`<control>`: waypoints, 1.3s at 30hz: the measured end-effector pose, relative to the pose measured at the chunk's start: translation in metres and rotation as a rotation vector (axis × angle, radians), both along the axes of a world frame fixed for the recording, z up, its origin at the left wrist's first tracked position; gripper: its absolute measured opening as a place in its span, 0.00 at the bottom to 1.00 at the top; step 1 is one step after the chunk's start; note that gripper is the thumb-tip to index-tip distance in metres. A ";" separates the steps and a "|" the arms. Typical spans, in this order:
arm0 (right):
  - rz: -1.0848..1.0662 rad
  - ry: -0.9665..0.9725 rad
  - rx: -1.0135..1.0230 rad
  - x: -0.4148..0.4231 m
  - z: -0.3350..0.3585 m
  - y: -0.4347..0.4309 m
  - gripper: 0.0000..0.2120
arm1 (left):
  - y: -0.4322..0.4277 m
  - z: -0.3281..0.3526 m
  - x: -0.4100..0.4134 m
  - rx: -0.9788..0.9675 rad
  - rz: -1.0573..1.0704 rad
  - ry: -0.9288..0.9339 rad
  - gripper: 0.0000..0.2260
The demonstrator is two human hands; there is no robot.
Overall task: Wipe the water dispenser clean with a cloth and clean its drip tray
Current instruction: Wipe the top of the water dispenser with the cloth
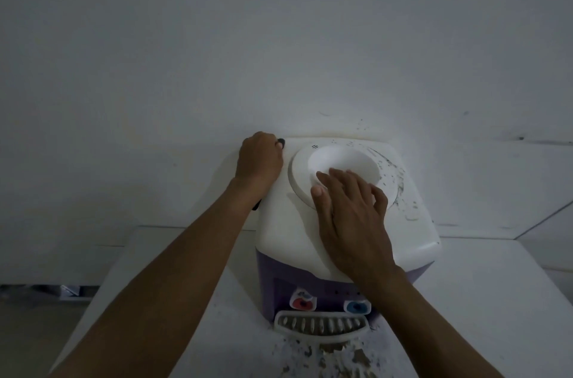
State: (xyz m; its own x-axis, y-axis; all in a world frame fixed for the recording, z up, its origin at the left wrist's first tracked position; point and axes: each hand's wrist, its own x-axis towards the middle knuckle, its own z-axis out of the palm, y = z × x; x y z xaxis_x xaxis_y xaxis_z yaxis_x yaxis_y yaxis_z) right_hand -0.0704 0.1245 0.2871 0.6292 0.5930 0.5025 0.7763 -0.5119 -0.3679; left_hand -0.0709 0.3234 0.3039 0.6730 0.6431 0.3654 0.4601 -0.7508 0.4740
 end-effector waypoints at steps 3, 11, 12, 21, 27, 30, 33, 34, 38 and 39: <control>0.007 -0.007 -0.010 0.000 0.001 0.000 0.31 | -0.003 -0.005 -0.015 0.023 -0.123 -0.055 0.12; 0.011 -0.001 -0.015 0.000 0.000 0.002 0.31 | 0.010 0.004 0.003 0.064 -0.404 0.001 0.11; 0.009 -0.003 -0.014 0.000 0.000 0.002 0.31 | 0.010 0.008 0.009 0.064 -0.415 0.023 0.11; -0.003 0.004 0.000 0.001 0.000 0.002 0.32 | 0.002 0.013 0.047 0.038 -0.168 0.065 0.13; -0.019 0.016 0.012 0.000 -0.003 0.000 0.31 | 0.003 0.011 0.039 0.006 -0.019 0.022 0.12; -0.027 0.002 -0.002 -0.001 -0.002 -0.003 0.30 | 0.009 0.009 0.027 -0.018 -0.011 0.034 0.11; -0.019 -0.001 -0.008 -0.002 -0.001 -0.003 0.30 | 0.009 0.008 0.011 -0.005 -0.117 0.003 0.10; -0.017 0.001 -0.007 -0.001 0.000 -0.003 0.31 | 0.009 0.008 0.007 0.010 -0.184 -0.007 0.10; -0.019 -0.030 -0.035 0.001 0.000 -0.001 0.29 | 0.009 0.016 0.017 0.064 -0.367 0.043 0.10; -0.020 -0.028 -0.031 0.001 0.000 -0.001 0.29 | 0.009 0.017 0.022 0.067 -0.359 0.056 0.10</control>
State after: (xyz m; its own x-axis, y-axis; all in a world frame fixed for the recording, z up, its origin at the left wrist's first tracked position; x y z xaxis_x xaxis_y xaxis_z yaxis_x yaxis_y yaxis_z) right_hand -0.0697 0.1232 0.2867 0.6273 0.5959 0.5015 0.7754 -0.5383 -0.3302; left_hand -0.0490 0.3324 0.3213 0.8716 0.3383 0.3548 0.1857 -0.8976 0.3999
